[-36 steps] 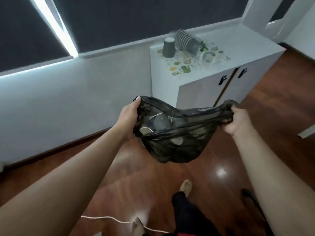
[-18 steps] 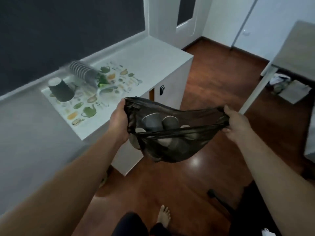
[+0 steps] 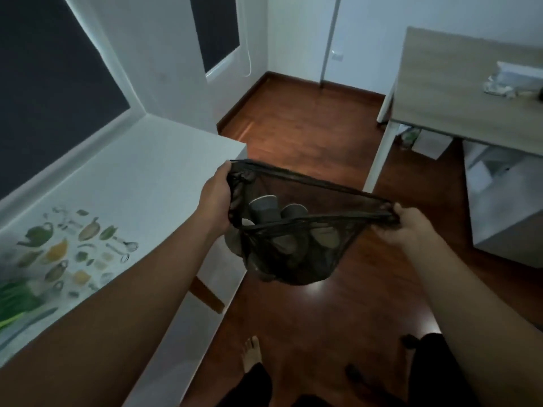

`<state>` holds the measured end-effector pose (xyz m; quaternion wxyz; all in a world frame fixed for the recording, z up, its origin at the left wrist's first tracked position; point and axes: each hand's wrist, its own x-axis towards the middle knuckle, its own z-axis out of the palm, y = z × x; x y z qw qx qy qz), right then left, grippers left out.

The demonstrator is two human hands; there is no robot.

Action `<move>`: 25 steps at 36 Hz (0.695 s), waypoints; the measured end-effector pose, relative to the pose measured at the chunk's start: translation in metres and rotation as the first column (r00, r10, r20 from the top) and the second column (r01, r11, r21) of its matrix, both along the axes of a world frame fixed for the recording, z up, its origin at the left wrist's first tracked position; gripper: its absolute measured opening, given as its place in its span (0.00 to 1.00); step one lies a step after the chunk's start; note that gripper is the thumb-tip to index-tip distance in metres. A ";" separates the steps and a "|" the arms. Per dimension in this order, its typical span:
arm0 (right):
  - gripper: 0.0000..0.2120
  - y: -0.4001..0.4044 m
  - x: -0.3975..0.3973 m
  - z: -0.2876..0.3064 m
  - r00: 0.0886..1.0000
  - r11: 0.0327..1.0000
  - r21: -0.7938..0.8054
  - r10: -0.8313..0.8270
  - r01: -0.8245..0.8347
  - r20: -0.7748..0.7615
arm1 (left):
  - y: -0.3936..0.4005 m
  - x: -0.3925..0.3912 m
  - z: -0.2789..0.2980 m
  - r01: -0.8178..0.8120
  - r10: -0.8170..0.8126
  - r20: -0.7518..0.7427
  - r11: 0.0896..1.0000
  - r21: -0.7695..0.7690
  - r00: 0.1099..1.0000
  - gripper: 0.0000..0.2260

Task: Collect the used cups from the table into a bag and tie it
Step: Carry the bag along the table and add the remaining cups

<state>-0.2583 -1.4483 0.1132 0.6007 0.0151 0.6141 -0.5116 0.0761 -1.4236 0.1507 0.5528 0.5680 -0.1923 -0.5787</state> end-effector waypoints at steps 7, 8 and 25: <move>0.18 -0.078 -0.049 0.014 0.980 0.982 -0.080 -0.160 0.170 0.117 | -0.124 -0.055 0.001 0.122 -0.123 0.097 0.992 0.016 0.988 0.20; 0.19 -0.088 -0.062 0.016 0.981 0.981 -0.087 -0.165 0.174 0.102 | -0.143 -0.069 0.000 0.148 -0.150 0.103 0.989 0.029 0.983 0.22; 0.21 -0.248 -0.325 0.016 0.984 0.974 -0.155 -0.156 0.167 0.082 | -0.397 -0.340 -0.019 0.496 -0.522 0.330 0.852 0.166 0.786 0.21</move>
